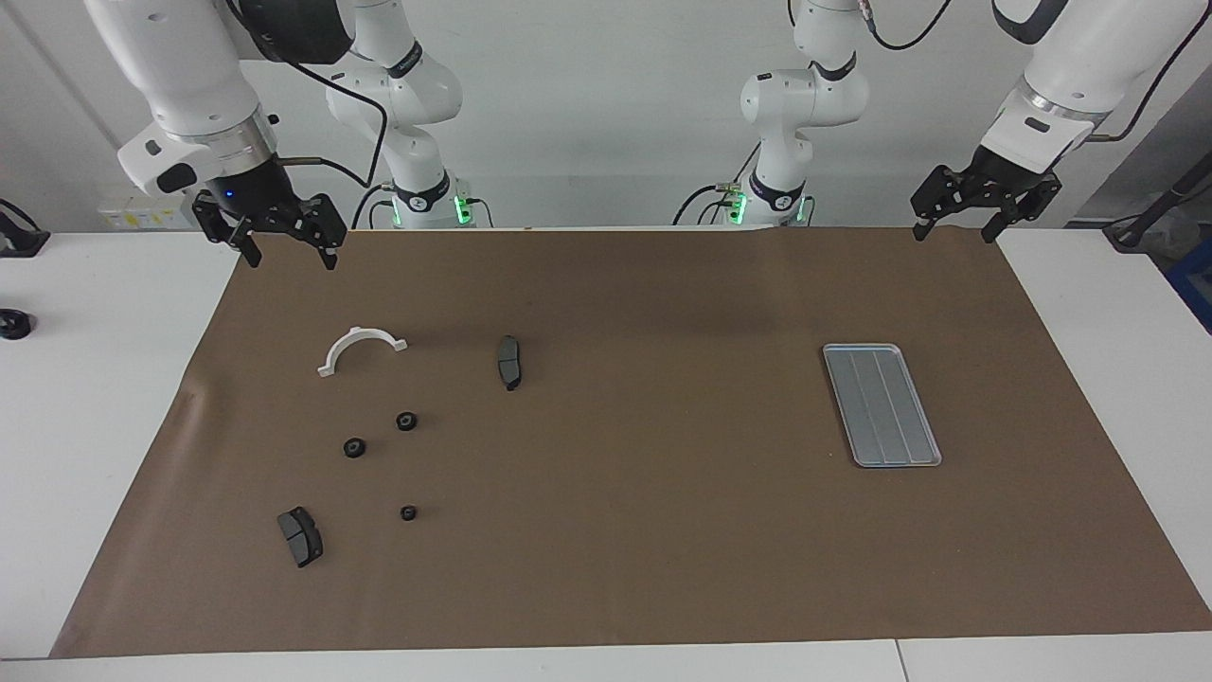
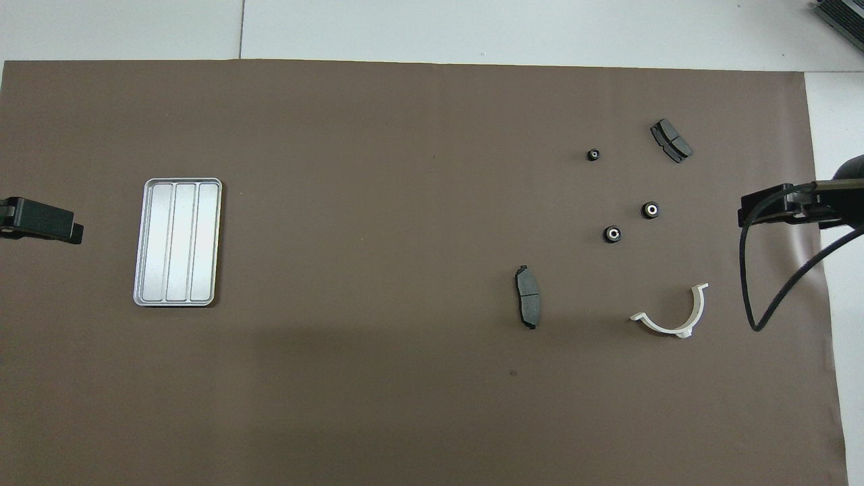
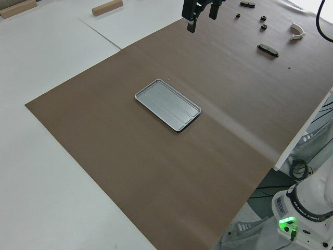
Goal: Pick bearing gear from pile to tray
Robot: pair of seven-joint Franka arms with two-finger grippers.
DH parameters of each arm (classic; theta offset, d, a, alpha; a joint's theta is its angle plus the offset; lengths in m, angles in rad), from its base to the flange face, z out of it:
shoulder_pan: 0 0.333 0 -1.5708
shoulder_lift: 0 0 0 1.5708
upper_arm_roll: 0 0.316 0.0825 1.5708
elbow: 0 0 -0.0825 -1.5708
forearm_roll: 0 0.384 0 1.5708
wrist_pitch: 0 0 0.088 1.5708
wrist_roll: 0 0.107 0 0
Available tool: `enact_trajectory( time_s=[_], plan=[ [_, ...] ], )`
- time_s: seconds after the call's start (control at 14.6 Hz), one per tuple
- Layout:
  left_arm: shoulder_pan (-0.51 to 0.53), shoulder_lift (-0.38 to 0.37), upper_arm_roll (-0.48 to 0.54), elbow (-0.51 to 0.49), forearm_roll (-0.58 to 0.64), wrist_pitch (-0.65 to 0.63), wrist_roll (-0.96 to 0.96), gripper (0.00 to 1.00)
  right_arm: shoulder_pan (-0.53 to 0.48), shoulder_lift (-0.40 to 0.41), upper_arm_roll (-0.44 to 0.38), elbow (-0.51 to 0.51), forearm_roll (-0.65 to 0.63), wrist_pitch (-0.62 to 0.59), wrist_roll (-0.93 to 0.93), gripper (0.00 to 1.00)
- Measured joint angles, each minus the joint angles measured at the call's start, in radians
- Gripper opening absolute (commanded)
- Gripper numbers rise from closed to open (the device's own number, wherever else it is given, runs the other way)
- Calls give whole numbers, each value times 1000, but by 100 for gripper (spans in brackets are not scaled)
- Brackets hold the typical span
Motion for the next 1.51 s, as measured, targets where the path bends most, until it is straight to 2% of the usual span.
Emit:
enact_trajectory(
  time_s=[0.21, 0.34, 0.55, 0.89, 1.23, 1.51],
  plan=[
    [0, 0, 0, 0, 0, 0, 0, 100, 0, 2, 0, -74, 0, 141, 0, 100],
    [0, 0, 0, 0, 0, 0, 0, 100, -1, 32, 0, -125, 0, 235, -4, 100],
    [0, 0, 0, 0, 0, 0, 0, 100, -11, 119, -1, -177, 3, 387, -49, 100],
    [0, 0, 0, 0, 0, 0, 0, 100, -53, 282, -2, -228, 73, 623, -273, 100],
    [0, 0, 0, 0, 0, 0, 0, 100, -53, 383, 0, -244, 75, 727, -396, 100],
    [0, 0, 0, 0, 0, 0, 0, 100, -52, 423, 1, -258, 75, 759, -435, 100]
  ],
)
